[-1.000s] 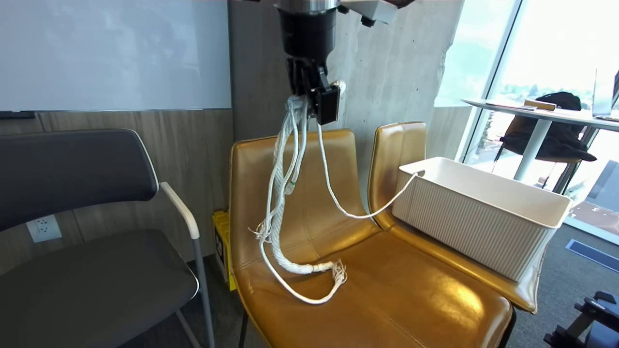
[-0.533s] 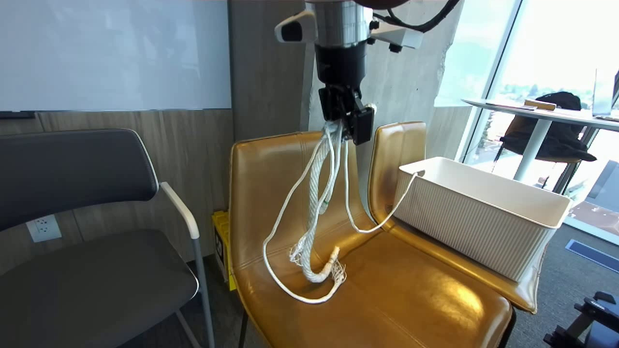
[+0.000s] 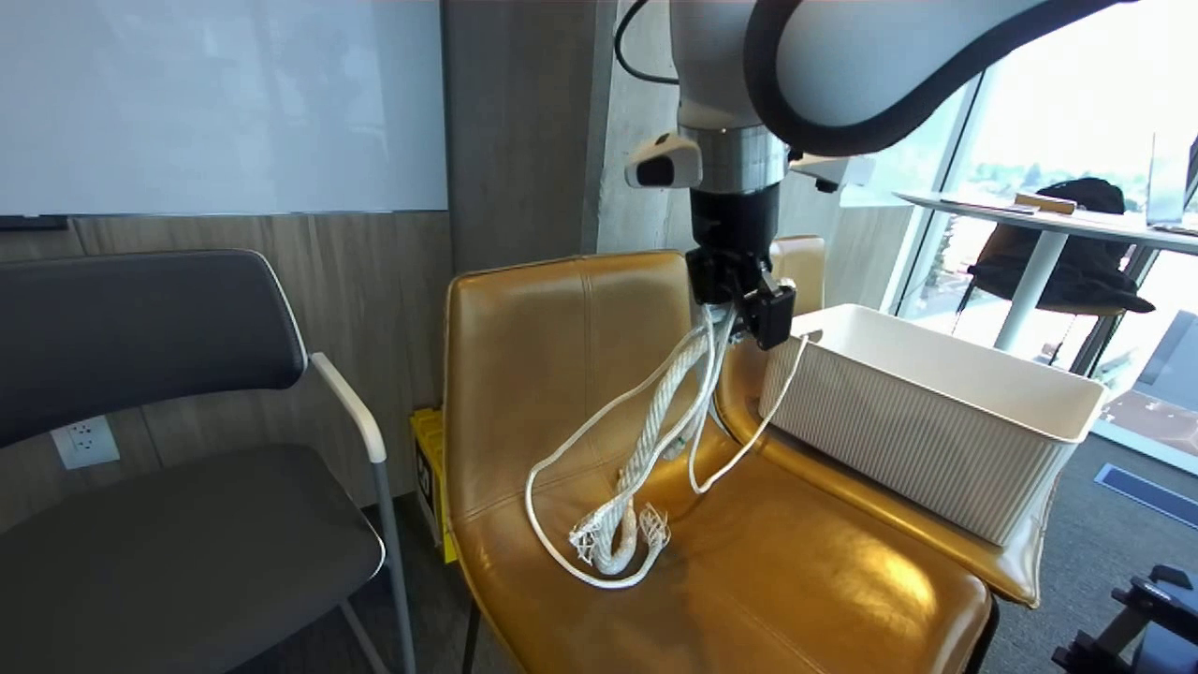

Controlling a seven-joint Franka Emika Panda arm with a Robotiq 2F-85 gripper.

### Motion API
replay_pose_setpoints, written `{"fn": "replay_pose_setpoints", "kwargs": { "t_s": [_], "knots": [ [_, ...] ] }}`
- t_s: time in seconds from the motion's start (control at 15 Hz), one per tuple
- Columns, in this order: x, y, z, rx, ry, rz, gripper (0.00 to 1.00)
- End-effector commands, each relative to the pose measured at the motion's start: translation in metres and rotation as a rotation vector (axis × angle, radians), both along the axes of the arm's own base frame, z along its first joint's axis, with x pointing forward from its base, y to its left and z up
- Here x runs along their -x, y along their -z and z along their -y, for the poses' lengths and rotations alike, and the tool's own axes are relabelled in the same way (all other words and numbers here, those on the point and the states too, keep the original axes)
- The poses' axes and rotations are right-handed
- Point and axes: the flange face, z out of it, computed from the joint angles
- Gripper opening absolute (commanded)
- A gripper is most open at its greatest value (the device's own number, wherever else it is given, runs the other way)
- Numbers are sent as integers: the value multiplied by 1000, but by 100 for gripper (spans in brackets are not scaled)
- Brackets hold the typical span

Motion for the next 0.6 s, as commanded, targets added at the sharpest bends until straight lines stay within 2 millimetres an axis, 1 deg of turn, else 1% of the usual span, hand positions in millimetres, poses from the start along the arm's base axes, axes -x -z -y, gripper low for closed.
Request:
{"fn": "replay_pose_setpoints", "kwargs": {
  "t_s": [0.0,0.07,0.13,0.27,0.4,0.53],
  "knots": [
    [33,15,31,-35,-51,-10,25],
    [40,22,34,-52,-67,-7,26],
    [48,28,38,-57,-87,-5,33],
    [55,35,43,-75,-132,-4,47],
    [58,35,50,-90,-176,-6,61],
    [57,31,56,-97,-213,-9,75]
  ]
}}
